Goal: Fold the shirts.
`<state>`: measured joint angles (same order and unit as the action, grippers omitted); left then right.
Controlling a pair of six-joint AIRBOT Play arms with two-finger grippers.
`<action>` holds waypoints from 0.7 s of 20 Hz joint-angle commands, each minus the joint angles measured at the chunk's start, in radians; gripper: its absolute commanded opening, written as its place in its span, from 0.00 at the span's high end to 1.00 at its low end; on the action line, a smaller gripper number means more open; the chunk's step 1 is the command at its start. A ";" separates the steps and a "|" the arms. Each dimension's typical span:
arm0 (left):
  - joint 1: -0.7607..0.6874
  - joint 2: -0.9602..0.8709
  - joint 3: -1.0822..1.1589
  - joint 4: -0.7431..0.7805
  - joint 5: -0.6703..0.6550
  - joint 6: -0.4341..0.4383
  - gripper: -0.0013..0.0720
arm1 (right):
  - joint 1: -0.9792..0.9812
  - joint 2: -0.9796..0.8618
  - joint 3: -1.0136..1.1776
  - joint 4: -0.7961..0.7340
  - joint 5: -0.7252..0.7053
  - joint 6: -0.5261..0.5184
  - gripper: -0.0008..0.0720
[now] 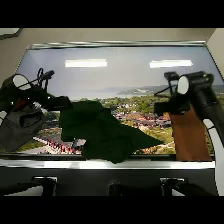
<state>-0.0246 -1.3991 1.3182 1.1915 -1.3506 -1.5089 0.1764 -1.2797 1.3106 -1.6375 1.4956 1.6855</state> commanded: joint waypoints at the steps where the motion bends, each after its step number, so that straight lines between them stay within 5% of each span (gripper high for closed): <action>1: 0.129 -0.030 -0.146 0.013 0.059 0.003 0.00 | 0.002 -0.014 -0.167 0.085 0.010 -0.026 0.15; 4: 0.186 -0.082 -0.167 0.021 0.098 0.020 0.00 | 0.002 -0.014 -0.221 0.146 0.048 -0.061 0.05; 14: 0.180 -0.246 -0.168 -0.089 0.120 0.088 0.00 | 0.002 -0.014 -0.240 0.160 0.042 -0.082 0.04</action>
<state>0.1741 -1.6009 1.1564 1.1492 -1.2491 -1.4536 0.1783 -1.2938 1.0740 -1.4837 1.5360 1.6073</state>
